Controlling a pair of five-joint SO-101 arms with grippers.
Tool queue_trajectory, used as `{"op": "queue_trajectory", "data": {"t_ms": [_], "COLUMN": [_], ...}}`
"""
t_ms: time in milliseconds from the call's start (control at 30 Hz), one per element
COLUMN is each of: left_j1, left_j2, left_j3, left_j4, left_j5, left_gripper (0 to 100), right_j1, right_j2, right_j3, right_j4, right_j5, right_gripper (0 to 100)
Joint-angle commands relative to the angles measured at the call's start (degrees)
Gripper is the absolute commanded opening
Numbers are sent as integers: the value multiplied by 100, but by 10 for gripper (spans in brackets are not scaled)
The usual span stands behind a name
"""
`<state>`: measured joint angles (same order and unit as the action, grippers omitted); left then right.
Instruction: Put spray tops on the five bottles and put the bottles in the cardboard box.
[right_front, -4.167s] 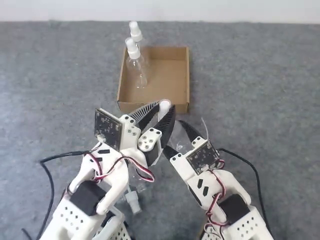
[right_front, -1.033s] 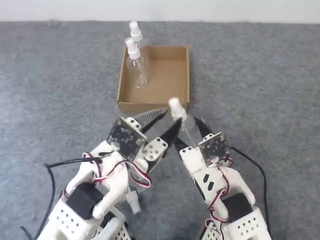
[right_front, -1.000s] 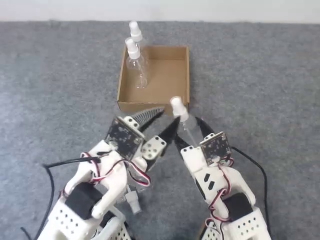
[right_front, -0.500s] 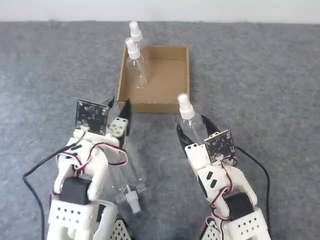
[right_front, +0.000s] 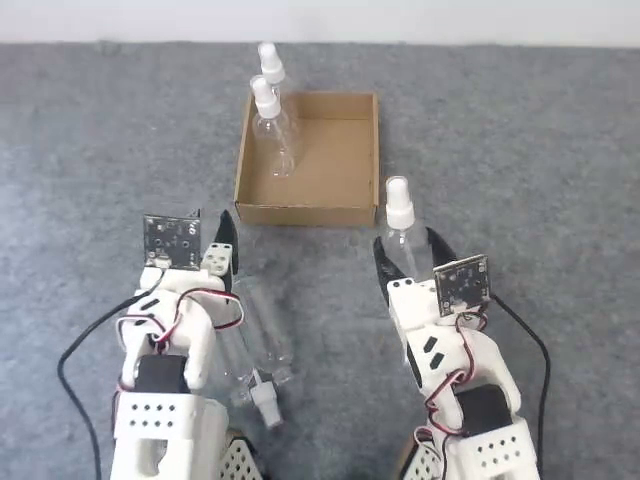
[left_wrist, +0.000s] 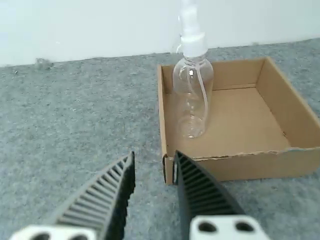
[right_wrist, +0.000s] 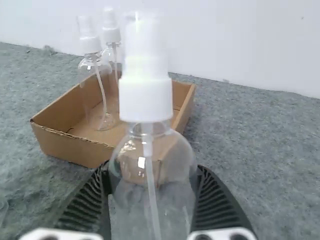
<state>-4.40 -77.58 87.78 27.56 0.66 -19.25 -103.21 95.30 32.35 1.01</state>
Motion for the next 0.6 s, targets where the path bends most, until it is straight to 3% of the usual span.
{"op": "queue_trajectory", "data": {"t_ms": [0,567], "left_j1": [-35,-53], "left_j2": [-79,-79], "left_j3": [22,48], "left_j4": [-281,-246], "left_j5": [-53,-79], "left_gripper": [115,115], "right_j1": [84,75], "right_j2": [-66,-4], "right_j3": [53,-1081], "right_j4": [-224,-189], "right_j5": [-70,-53], "right_gripper": [6,6]}}
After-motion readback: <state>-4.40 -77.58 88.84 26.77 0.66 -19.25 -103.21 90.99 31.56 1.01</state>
